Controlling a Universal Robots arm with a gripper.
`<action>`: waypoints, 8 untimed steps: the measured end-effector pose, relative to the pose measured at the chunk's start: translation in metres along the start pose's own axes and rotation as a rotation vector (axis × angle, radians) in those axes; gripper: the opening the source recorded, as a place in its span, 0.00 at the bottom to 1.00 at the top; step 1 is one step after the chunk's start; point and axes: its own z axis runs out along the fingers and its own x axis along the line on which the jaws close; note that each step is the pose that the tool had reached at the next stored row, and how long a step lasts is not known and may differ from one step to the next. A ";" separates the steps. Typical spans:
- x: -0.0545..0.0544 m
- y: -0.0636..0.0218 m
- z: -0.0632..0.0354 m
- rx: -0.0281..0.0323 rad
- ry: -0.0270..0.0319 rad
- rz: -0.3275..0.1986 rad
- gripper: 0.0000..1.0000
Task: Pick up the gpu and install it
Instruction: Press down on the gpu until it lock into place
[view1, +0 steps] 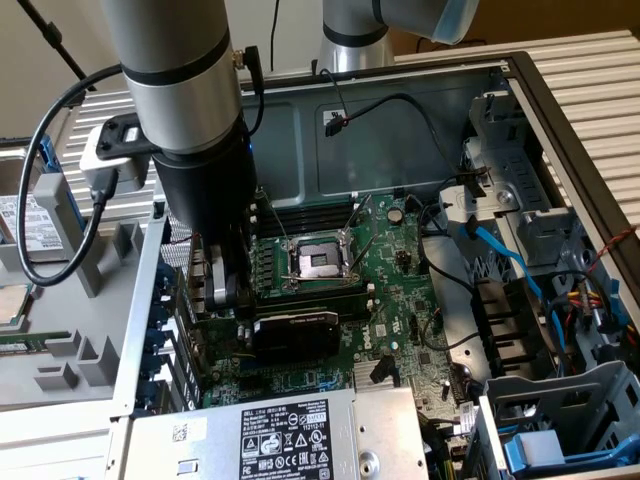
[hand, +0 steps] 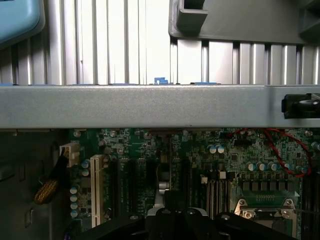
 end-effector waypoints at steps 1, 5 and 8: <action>0.000 0.0001 0.0001 -0.0001 0.0001 0.000 0.11; 0.000 0.0001 0.0003 0.0001 -0.0001 0.001 0.11; 0.000 0.0001 0.0004 0.0000 0.0000 0.001 0.11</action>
